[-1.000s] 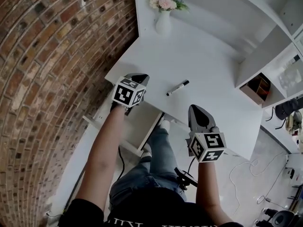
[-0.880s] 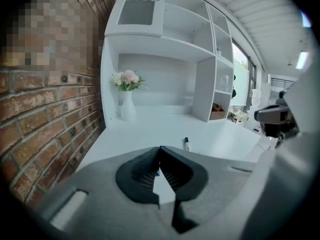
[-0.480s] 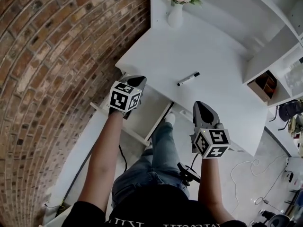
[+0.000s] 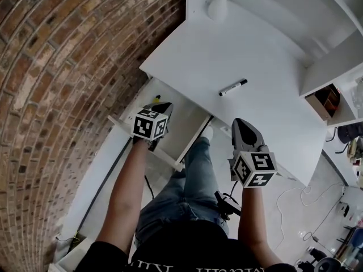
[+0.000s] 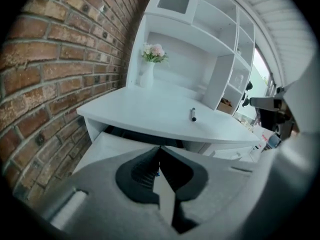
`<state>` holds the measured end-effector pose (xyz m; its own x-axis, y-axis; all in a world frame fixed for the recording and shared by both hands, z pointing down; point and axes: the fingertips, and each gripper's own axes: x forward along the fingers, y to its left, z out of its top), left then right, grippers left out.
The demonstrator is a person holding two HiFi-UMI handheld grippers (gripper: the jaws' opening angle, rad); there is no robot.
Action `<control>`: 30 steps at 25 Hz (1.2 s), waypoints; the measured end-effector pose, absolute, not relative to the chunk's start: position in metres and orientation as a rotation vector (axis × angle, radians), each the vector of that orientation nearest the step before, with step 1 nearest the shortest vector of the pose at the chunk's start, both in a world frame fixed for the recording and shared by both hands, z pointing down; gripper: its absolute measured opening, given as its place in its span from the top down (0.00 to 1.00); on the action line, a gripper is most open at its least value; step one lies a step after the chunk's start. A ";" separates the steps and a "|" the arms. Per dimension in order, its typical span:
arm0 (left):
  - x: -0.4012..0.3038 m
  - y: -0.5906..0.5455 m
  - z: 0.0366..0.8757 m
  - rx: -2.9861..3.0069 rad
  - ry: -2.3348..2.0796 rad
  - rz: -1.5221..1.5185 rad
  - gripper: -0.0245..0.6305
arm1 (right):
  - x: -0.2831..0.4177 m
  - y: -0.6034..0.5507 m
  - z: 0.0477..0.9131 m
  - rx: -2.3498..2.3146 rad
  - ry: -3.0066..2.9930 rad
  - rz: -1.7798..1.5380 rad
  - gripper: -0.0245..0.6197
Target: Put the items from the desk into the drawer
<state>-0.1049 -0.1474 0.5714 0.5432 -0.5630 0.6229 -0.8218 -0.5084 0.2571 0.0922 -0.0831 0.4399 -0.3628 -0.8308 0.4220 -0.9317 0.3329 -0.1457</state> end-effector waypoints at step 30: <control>-0.125 -0.145 0.752 1.694 -1.059 0.795 0.88 | 0.094 -0.112 0.505 1.433 -2.198 0.605 0.95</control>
<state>-0.1247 -0.1450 0.7521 0.4130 -0.2907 0.8631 -0.9099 -0.1722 0.3774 0.0942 -0.1119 0.5046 -0.3625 -0.7281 0.5818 -0.9232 0.3659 -0.1174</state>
